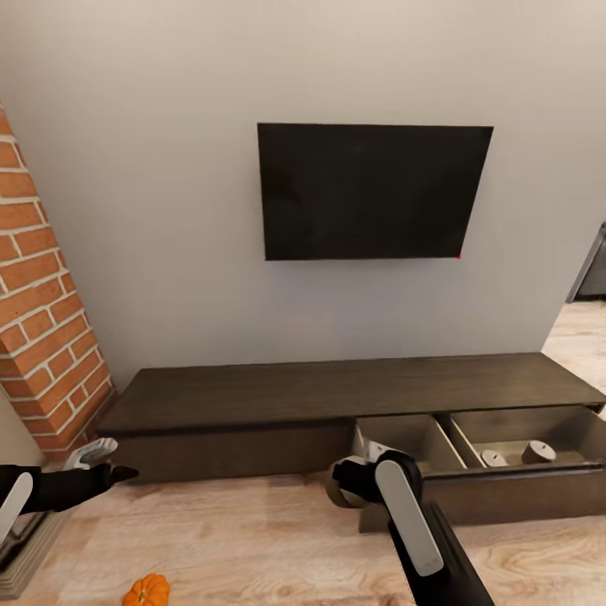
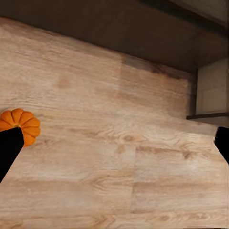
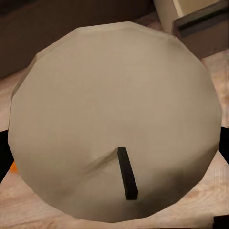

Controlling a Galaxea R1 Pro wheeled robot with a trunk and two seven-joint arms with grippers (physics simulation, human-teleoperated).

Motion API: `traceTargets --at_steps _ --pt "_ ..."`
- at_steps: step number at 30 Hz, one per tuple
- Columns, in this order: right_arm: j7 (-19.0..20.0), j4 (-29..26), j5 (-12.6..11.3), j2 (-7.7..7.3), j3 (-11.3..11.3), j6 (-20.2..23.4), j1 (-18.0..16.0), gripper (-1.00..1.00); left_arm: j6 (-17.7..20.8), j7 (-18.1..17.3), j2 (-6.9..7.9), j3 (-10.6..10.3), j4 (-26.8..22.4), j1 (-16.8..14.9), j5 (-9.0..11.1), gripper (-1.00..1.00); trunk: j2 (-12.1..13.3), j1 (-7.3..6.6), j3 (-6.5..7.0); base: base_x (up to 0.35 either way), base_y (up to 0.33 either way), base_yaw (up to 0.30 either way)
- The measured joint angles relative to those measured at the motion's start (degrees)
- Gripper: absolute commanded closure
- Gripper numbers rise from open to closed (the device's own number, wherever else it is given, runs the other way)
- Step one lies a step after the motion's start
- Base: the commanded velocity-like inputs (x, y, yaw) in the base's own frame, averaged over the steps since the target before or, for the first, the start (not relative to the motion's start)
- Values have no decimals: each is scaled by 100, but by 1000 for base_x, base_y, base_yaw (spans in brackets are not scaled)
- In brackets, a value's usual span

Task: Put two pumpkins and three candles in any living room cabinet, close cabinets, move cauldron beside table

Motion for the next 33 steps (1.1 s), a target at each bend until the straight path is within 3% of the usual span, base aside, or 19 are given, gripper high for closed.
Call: traceTargets --at_steps 26,33 --pt "-6 355 -19 13 -87 -4 0 100 -46 25 -39 -46 22 0 -10 -100 0 0 -115 0 0 -257" --pt "-8 498 24 3 -140 -19 0 100 -159 189 -466 -159 50 1 -91 -100 0 0 -150 0 0 -248"
